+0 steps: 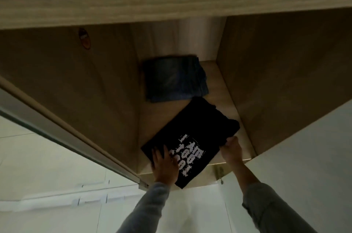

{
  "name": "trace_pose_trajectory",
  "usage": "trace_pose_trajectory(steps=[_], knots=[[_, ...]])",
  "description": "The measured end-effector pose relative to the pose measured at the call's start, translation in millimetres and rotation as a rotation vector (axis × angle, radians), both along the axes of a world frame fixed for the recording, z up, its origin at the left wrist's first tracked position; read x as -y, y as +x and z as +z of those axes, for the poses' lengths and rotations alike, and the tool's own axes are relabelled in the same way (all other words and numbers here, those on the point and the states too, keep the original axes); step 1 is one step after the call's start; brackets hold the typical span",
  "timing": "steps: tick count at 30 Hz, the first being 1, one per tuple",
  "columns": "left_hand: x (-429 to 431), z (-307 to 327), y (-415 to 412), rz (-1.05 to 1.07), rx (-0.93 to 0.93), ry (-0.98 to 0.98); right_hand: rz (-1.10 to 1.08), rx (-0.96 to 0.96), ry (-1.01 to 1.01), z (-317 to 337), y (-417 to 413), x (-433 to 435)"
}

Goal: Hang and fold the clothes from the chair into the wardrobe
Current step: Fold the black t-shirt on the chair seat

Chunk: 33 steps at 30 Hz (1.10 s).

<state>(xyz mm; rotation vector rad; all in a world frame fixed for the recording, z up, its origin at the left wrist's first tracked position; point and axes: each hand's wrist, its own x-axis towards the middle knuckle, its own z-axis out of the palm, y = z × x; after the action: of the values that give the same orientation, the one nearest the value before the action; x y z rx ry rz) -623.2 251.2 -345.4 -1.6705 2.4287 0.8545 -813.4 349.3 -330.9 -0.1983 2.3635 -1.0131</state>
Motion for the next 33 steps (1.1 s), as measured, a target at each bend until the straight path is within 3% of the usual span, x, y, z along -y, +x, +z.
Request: trace_pose_trajectory(steps=[5, 7, 9, 11, 17, 19, 23, 30, 33], knots=[[18, -25, 0, -0.082, -0.004, -0.035, 0.345, -0.474, 0.164, 5, 0, 11], [32, -29, 1, -0.126, 0.032, -0.065, 0.606, -0.546, 0.247, -1, -4, 17], [46, -32, 5, -0.258, 0.156, -0.230, 0.786, -0.518, 0.346, -9, -7, 19], [63, -35, 6, -0.338, 0.185, -0.326, 0.805, -0.518, 0.421, -20, -8, 17], [113, -21, -8, -0.419, 0.333, -0.470, 0.680, -0.783, 0.472, -32, 17, 19], [104, -21, -14, -0.384, 0.297, -0.480, 0.654, -0.842, 0.459, -36, 23, 20], [68, -39, -14, -0.318, 0.023, -0.370, 0.676, -0.835, 0.394, -40, 13, 28], [78, -55, 4, -0.310, -0.080, -0.423, 0.740, -0.787, 0.348, -69, 3, 25], [77, -59, 10, -0.320, -0.037, -0.397, 0.747, -0.763, 0.330, -70, 4, 24]])
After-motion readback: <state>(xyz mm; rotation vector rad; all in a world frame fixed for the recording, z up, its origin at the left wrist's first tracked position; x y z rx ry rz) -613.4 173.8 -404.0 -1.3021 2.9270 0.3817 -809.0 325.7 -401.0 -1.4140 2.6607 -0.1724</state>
